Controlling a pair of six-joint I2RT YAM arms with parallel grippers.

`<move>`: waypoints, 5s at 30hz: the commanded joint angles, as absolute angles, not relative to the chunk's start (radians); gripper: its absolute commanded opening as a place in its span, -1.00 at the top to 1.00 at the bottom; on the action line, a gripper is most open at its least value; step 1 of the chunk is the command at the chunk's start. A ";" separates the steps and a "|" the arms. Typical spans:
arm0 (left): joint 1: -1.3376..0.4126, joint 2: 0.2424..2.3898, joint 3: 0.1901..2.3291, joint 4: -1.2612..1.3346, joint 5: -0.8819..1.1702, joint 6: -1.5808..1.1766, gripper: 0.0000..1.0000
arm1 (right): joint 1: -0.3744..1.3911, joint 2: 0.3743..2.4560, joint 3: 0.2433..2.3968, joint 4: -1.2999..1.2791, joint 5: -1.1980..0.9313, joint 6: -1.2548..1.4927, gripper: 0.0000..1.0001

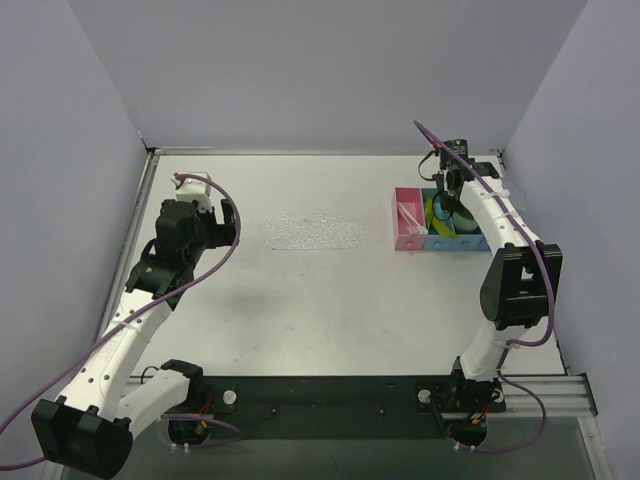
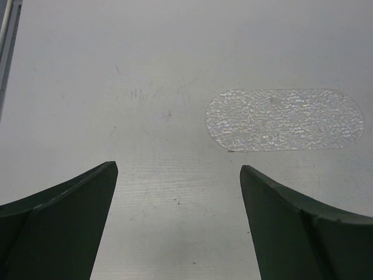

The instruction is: Prepare toiletry sets of a toothbrush and toothpaste on the tray

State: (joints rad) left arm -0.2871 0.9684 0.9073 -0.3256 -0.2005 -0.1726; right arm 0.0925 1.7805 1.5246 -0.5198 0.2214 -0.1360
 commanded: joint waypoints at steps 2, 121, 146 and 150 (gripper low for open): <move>-0.287 0.948 0.911 -0.279 -0.192 -0.172 -0.95 | 0.109 1.746 1.568 -0.563 0.298 -0.150 1.00; -0.261 0.930 0.913 -0.275 -0.104 -0.210 -0.94 | 0.698 2.243 2.260 -0.838 -0.023 -0.037 1.00; -0.262 0.925 0.911 -0.276 -0.107 -0.207 -0.94 | 0.716 2.253 2.307 -0.850 -0.029 -0.020 0.41; -0.270 0.917 0.916 -0.288 -0.165 -0.207 -0.88 | 0.715 2.214 2.324 -0.844 -0.090 -0.005 0.23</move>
State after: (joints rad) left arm -0.2607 0.9333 0.8932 -0.2962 -0.1173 -0.2214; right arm 0.7086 2.2745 2.2734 -0.8204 -0.0467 -0.0265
